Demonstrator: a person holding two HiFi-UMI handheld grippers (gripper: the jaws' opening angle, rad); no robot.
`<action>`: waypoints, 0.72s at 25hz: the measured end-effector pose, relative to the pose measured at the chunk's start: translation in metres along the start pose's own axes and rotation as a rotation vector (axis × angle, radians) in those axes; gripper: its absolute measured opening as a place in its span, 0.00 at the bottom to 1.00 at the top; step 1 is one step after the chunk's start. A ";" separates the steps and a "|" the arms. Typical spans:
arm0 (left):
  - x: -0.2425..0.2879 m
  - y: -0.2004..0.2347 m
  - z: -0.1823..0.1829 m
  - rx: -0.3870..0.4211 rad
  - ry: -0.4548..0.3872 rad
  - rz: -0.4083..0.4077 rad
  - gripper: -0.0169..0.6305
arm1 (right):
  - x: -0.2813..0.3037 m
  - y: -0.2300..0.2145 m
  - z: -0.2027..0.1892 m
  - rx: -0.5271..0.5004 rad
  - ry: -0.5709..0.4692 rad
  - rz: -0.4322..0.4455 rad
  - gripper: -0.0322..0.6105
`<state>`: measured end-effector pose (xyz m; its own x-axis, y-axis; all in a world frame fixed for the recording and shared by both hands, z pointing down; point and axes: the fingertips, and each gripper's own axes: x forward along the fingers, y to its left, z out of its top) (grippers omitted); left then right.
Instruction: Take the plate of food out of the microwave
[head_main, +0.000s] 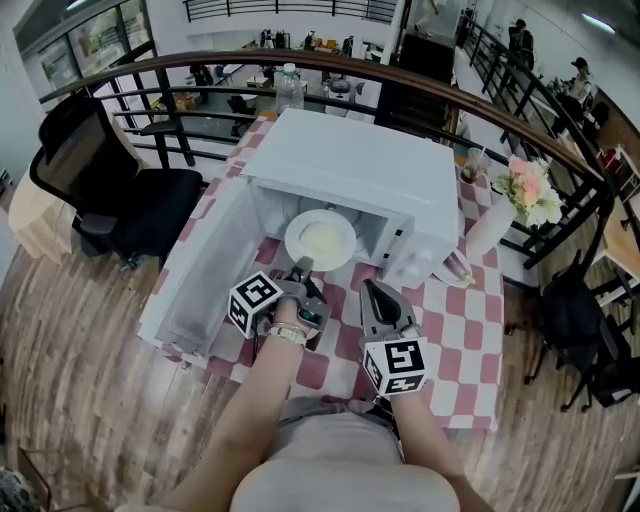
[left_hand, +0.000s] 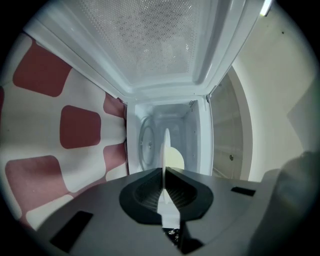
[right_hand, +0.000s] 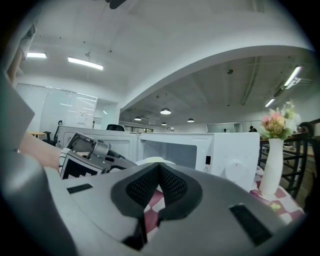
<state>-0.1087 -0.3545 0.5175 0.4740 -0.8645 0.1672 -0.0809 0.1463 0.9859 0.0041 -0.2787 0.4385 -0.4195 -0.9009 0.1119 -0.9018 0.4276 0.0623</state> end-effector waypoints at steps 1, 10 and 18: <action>-0.002 -0.002 -0.002 0.002 0.001 -0.005 0.05 | -0.001 -0.001 0.000 0.002 -0.004 -0.005 0.09; -0.022 -0.014 -0.019 0.032 -0.020 -0.054 0.05 | -0.009 -0.001 -0.002 0.003 -0.023 -0.018 0.09; -0.037 -0.010 -0.028 0.050 -0.060 -0.047 0.05 | -0.013 0.002 -0.003 0.005 -0.032 -0.006 0.09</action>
<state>-0.1013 -0.3107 0.5018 0.4250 -0.8973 0.1191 -0.1045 0.0821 0.9911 0.0078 -0.2655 0.4405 -0.4168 -0.9054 0.0801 -0.9049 0.4217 0.0582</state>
